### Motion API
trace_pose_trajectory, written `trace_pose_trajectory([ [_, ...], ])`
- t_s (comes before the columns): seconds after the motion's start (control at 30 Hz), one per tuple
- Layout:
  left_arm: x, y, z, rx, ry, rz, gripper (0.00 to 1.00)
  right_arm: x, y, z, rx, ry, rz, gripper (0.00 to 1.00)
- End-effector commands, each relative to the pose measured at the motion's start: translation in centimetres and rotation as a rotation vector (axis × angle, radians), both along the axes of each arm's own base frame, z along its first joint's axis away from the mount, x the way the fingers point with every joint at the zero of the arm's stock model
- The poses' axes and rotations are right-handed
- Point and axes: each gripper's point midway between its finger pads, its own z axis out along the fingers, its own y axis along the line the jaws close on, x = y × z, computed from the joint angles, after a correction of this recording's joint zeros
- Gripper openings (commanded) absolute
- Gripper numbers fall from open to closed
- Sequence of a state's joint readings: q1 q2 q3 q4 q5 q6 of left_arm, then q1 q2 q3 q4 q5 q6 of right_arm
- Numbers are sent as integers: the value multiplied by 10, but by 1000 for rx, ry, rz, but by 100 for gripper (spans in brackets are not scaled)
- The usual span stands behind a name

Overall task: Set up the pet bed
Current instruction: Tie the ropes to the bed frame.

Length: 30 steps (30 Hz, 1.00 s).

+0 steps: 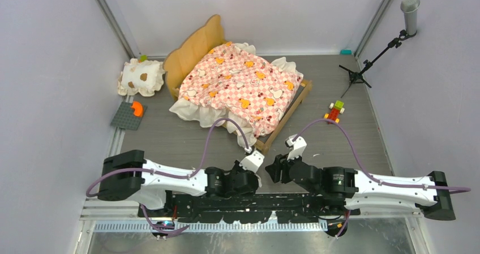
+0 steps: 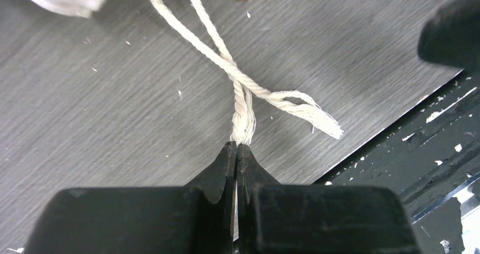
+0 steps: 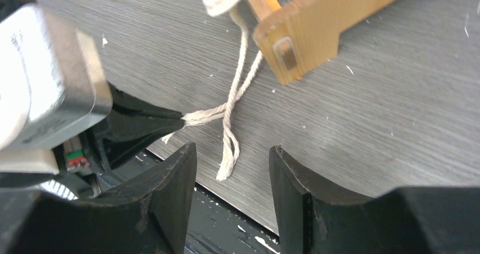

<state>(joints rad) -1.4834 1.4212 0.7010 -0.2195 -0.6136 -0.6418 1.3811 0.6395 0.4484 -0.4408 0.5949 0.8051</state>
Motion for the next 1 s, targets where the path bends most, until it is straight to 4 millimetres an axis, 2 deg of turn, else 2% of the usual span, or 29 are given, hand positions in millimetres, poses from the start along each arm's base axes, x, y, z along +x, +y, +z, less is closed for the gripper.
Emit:
trace_pose_trajectory([
  [0.0,10,-3,26,-16,-37,-68,0,2,23,28,28,-174,164,56],
  [0.27,23,-1,35,-46,-28,-120,0,-13,34,25,-42,-334,419,61],
  [0.5,27,-4,45,-71,-25,-178,0,-27,54,26,-30,-516,625,60],
  [0.73,24,-5,57,-82,-16,-272,0,-27,70,16,-142,-714,774,55],
  [0.97,15,-5,65,-78,-24,-368,0,-15,84,17,-178,-900,777,54],
])
